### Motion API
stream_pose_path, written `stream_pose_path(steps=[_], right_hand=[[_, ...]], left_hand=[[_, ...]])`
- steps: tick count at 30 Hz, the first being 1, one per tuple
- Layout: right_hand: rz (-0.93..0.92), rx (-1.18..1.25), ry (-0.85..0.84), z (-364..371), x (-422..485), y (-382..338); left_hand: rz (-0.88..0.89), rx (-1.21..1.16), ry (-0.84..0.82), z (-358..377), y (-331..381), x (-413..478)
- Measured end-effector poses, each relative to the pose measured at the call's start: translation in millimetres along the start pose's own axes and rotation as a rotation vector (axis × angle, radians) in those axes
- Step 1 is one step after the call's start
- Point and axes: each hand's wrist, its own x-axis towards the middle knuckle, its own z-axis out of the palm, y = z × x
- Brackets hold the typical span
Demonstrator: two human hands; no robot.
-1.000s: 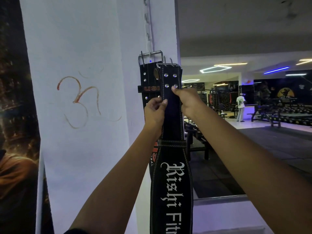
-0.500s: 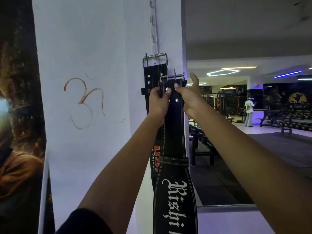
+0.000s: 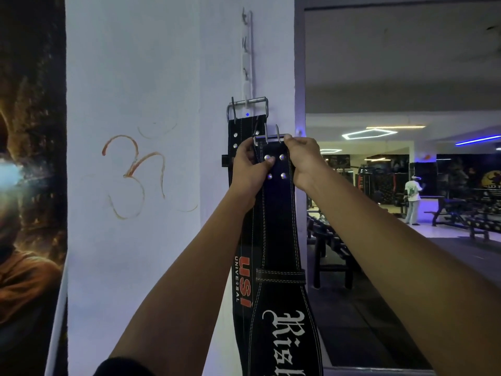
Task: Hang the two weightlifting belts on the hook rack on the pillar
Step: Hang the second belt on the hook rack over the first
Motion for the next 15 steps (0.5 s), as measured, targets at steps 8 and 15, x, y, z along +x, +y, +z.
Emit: stream_pose_path(steps=[8,15], right_hand=[[-0.141,0.092,0.039,29,35,10],[-0.29,0.103,0.086,62,81,0]], left_hand=[[0.039,-0.071,0.226,-6,-3,40],[0.09,0.001,0.228,-19,4,114]])
